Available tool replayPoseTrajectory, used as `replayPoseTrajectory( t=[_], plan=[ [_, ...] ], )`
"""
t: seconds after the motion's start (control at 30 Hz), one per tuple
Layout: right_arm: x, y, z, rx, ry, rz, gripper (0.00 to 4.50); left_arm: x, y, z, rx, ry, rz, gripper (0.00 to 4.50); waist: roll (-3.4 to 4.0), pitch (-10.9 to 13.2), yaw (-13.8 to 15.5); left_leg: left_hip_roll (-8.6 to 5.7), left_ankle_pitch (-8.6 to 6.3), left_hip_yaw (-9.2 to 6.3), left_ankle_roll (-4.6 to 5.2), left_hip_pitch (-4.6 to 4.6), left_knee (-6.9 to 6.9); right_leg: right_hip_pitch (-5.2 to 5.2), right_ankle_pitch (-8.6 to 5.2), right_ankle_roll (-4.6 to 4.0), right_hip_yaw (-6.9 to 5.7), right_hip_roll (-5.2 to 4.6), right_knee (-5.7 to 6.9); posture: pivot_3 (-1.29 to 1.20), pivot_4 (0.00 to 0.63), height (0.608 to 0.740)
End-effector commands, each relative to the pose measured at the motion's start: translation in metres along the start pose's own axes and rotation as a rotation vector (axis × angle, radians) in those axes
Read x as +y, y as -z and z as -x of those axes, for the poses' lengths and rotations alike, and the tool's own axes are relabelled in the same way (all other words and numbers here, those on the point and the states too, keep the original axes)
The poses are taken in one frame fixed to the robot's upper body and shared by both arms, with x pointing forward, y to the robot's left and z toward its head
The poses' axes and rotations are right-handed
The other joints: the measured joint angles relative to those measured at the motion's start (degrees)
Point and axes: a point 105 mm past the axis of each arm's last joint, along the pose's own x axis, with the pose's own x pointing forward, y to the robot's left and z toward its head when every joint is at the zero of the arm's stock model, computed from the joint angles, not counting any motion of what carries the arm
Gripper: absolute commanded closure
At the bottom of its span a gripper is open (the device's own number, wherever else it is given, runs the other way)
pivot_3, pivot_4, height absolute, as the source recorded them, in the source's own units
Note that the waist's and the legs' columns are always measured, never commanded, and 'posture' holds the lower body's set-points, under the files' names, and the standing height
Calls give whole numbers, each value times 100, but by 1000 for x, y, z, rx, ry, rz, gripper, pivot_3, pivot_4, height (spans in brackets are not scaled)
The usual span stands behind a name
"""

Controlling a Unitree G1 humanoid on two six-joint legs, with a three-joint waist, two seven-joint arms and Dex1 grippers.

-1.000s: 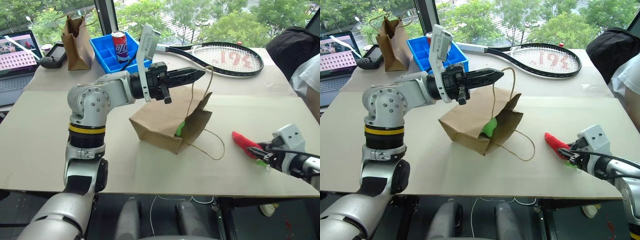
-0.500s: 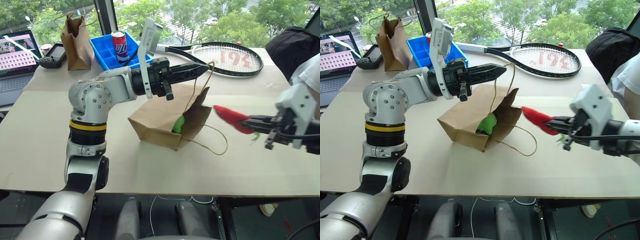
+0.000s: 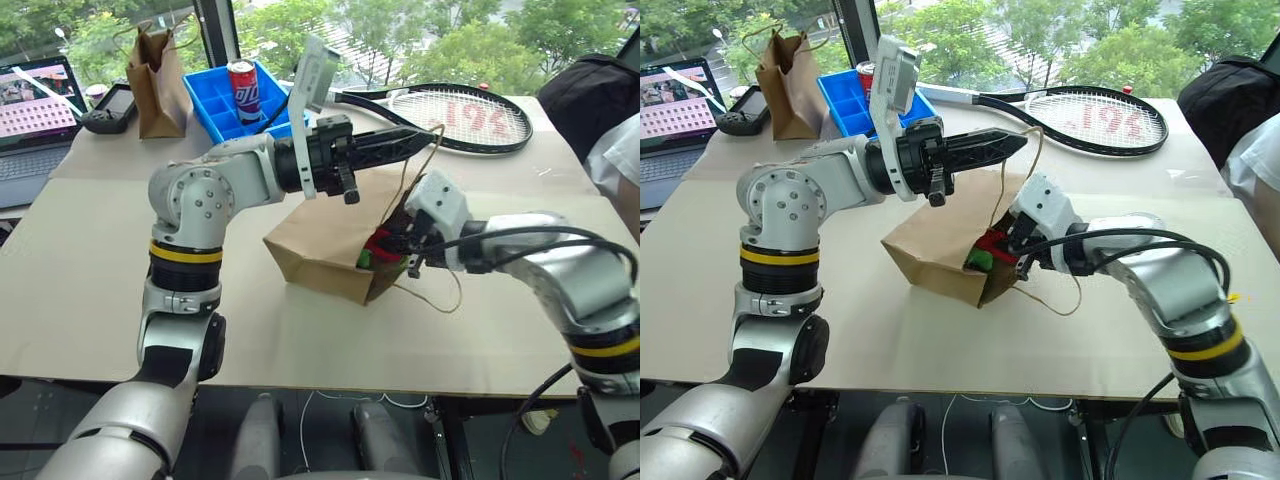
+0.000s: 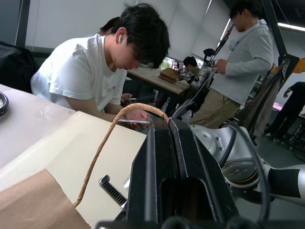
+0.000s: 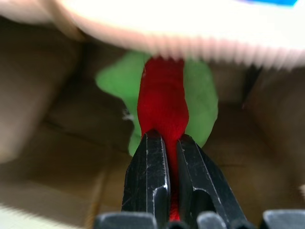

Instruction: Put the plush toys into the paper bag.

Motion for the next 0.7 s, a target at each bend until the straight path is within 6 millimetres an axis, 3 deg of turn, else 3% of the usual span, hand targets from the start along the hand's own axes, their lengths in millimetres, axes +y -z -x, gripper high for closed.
replayPoseTrajectory(
  t=[0.03, 0.1, 0.23, 0.33, 0.4, 0.6, 0.7],
  plan=[
    [-18, -14, -2, -79, 122, -44, 4495, -12, -8, -2, -20, 38, -31, 4500, 0, 0, -2, 2, 0, -1, 0, 0, 0, 0, 0, 0, -2, 1, 2, 0, 150, 663],
    [-24, -13, -2, -103, 164, -102, 3642, -12, -8, -2, -23, 34, -29, 4500, 0, 0, 10, 1, 0, -2, 0, -1, 0, -2, 0, 0, -3, 1, 7, 0, 150, 663],
    [-28, -14, 7, -170, 191, -219, 2358, -12, -8, -1, -25, 29, -27, 4500, 0, 0, 25, -1, 0, -5, 0, -5, 0, -1, 0, 0, -5, 0, 5, 0, 150, 663],
    [-28, -14, 19, -197, 197, -262, 1339, -11, -7, -1, -24, 26, -27, 4500, 0, 0, 20, -1, 0, -5, 0, -5, 0, -1, 0, 0, -6, 0, 6, 0, 150, 663],
    [-26, -16, 37, -228, 166, -307, 638, -10, -7, -1, -23, 23, -28, 4500, 1, 0, 8, -1, 0, -5, 0, -4, 0, -2, 0, 0, -5, 1, 6, 0, 150, 663],
    [-24, -3, 86, -171, 148, -334, 638, -7, -8, 0, -25, 16, -32, 4500, 1, 1, 26, -1, 0, -5, 0, -3, 0, 0, 0, 0, -6, 0, 4, 0, 150, 663],
    [-30, 21, 104, -117, 196, -388, 638, -7, -9, -1, -27, 17, -36, 4500, 0, 1, 16, -1, 0, -5, 0, -3, -1, 2, 0, 0, -6, 1, -1, 0, 150, 663]
  ],
)
